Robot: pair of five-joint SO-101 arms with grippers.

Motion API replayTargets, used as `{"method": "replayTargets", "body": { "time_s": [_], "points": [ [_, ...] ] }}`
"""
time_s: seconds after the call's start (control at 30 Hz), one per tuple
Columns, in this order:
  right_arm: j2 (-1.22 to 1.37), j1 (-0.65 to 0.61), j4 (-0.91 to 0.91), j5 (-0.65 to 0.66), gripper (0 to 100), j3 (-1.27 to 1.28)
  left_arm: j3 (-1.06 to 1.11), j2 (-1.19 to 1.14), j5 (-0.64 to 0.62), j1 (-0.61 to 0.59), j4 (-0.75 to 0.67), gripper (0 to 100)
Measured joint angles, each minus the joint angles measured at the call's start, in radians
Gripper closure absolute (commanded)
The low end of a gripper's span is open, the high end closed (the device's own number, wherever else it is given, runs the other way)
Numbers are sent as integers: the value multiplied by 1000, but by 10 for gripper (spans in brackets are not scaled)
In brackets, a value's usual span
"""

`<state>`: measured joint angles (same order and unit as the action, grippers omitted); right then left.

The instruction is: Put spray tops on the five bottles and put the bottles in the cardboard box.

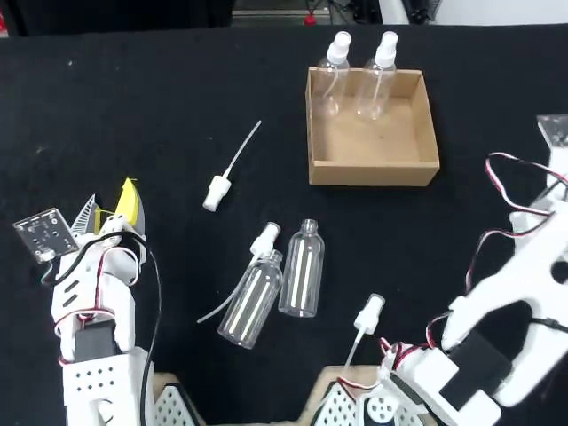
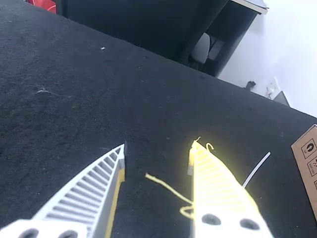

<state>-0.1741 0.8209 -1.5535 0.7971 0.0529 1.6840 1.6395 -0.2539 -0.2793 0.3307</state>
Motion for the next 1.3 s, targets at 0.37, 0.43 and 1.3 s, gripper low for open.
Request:
{"method": "replayTargets", "body": {
  "time_s": [0.37, 0.43, 1.3],
  "points": [
    [0, -28, 143, -74, 750, 0, 0, 0, 245, -21, 2, 798],
    [0, -46, 173, -123, 751, 9, 0, 2, 255, -34, 40, 798],
    [-304, -269, 345, -121, 815, 649, -17, 2, 591, -118, 494, 827]
  ]
}}
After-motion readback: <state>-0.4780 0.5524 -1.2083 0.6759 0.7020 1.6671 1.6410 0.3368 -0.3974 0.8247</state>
